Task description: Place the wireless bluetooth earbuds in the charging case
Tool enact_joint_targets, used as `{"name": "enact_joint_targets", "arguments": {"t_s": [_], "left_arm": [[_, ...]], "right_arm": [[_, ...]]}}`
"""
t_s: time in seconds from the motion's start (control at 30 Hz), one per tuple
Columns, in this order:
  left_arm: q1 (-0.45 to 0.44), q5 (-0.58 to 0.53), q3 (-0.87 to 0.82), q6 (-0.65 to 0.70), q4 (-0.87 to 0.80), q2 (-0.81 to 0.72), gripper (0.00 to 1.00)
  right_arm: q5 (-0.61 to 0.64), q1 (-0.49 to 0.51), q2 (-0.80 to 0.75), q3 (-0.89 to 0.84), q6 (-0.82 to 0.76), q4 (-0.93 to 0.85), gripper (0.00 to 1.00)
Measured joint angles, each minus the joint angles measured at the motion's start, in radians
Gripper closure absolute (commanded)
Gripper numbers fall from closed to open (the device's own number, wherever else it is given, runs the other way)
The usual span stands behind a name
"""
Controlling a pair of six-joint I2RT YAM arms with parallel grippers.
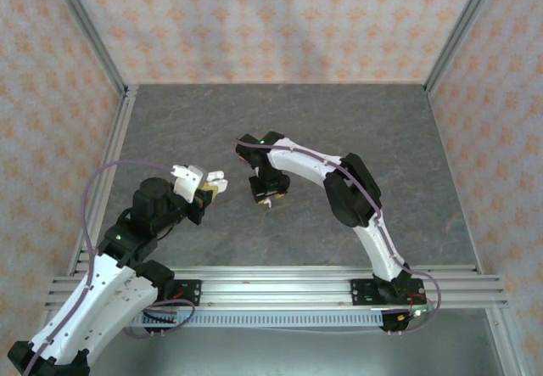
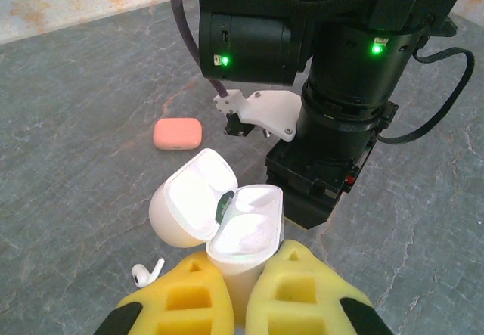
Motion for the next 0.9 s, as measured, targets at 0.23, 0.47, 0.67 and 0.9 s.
{"name": "enact_joint_targets", "arguments": {"t_s": [0.23,0.47,0.67,0.9], "left_arm": [[0.000,0.000,-0.009,0.002,0.000,0.000,1.00],[0.000,0.000,-0.009,0.002,0.000,0.000,1.00],[0.000,0.000,-0.016,0.002,0.000,-0.003,1.00],[0.000,0.016,-0.065,0.002,0.050,-0.033,1.00]], "right_arm": [[0.000,0.001,0.030,0.030,-0.007,-0.005,0.56],[0.000,0.006,0.062,0.031,-0.011,-0.006,0.59],[0.004,0.006,0.062,0.031,-0.016,-0.007,0.72],[0.016,0.006,0.039,0.001,0.002,0.010,0.81]]}}
